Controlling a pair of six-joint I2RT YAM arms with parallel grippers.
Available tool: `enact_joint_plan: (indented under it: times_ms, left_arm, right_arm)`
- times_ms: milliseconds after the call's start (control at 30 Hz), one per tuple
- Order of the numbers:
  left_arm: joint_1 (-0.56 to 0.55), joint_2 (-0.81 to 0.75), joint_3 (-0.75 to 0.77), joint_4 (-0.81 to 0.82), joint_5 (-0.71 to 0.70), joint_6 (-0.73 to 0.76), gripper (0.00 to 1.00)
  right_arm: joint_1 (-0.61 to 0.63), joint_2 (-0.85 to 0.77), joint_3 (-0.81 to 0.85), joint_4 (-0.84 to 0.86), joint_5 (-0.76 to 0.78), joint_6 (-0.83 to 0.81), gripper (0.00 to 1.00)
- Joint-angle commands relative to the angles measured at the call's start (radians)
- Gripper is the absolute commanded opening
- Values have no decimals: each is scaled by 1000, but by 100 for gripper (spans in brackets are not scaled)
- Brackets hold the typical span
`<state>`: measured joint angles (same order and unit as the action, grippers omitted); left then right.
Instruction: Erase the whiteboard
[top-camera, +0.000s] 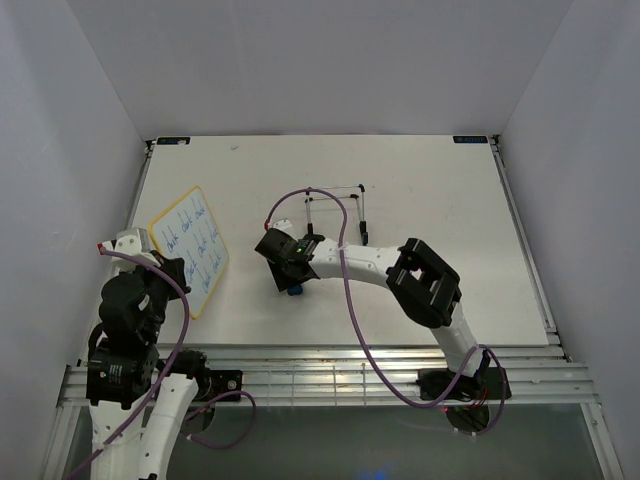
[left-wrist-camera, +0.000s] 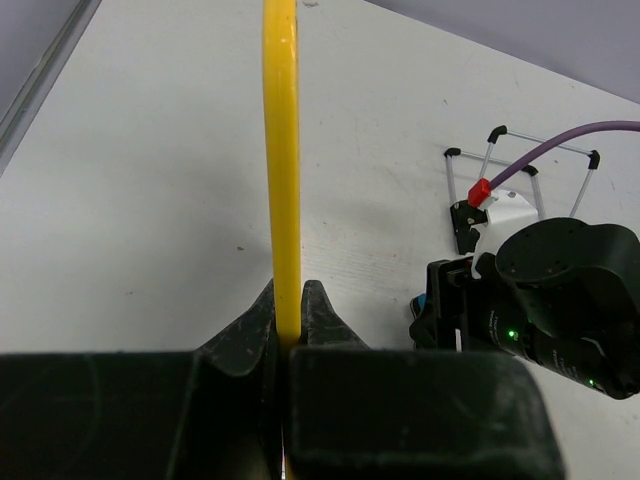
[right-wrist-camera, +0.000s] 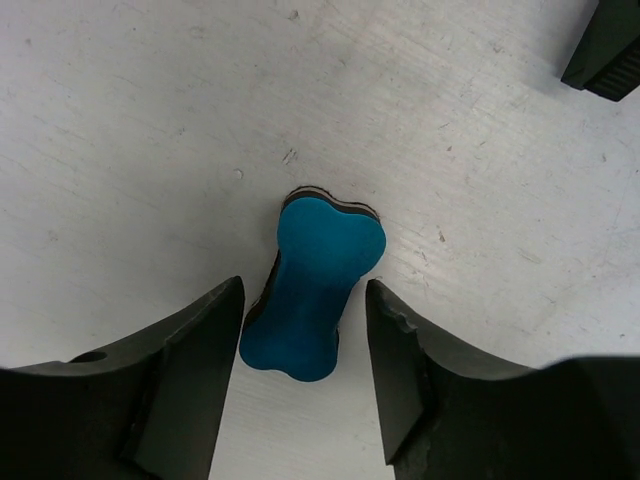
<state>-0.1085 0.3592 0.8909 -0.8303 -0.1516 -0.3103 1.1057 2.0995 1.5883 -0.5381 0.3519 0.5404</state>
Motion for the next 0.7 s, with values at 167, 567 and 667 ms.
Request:
enact_joint_plan:
  times_ms: [167, 567, 667]
  left_arm:
    - [-11, -14, 13, 111, -14, 14, 0]
    - [-19, 1, 13, 123, 58, 23, 0]
    - [-25, 14, 8, 154, 235, 30, 0]
  right_arm:
    - [-3, 34, 36, -5, 33, 3, 54]
    - [-3, -108, -28, -14, 61, -2, 34]
    - [-3, -246, -118, -5, 88, -11, 34]
